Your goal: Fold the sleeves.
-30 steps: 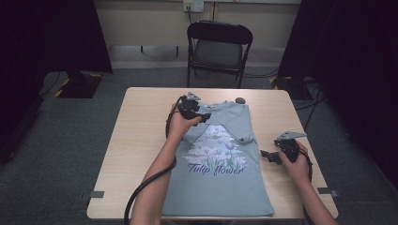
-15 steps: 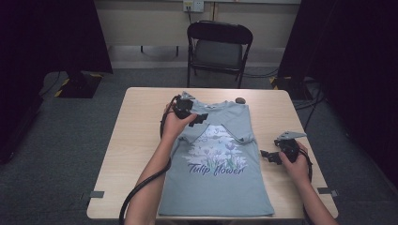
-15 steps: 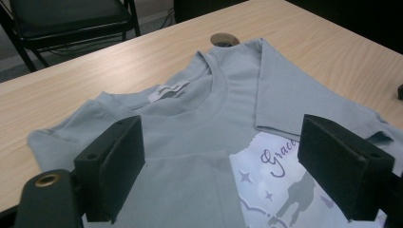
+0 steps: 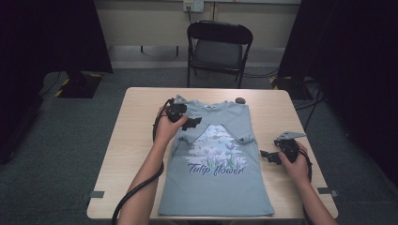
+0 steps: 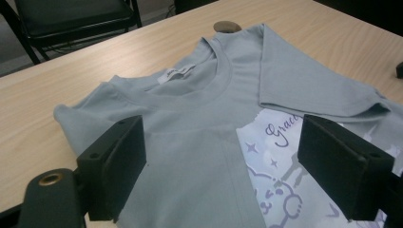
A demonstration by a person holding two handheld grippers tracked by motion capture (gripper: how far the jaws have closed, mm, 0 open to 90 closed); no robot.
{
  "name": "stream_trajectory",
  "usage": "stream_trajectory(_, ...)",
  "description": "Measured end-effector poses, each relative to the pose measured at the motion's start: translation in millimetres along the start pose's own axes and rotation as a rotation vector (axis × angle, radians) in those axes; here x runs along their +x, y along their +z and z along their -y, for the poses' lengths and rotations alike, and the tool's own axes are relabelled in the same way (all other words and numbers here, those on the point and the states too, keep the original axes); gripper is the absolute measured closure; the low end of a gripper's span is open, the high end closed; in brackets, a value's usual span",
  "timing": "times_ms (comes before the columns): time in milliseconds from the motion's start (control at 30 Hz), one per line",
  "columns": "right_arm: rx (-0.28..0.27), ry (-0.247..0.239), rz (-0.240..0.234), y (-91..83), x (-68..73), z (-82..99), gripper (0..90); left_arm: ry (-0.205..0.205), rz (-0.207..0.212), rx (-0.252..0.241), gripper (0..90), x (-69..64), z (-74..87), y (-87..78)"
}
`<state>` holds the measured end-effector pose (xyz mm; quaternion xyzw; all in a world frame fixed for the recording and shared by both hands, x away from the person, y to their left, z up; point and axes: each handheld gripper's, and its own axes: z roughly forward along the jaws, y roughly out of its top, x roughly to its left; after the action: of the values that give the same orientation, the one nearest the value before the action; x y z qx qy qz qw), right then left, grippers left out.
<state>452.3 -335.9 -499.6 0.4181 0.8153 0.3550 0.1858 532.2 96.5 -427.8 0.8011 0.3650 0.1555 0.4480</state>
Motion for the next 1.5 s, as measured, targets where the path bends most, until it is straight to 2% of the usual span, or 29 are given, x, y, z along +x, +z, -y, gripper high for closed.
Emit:
stream_trajectory(533, 0.000, 0.000, -0.001, 0.2, 0.5, -0.2, 13.3, -0.011, 0.017, 0.011, 16.3, 6.1, 27.6, -12.7)
stream_trajectory(1100, 0.000, 0.000, -0.001, 0.2, 0.5, -0.2, 13.3, -0.021, 0.017, 0.016, 16.4, 10.1, 53.1, -25.0)
stream_trajectory(1500, 0.000, -0.001, -0.002, 0.2, 0.6, -0.2, 13.2, -0.011, 0.015, 0.039, 16.4, 11.0, 71.9, -28.5)
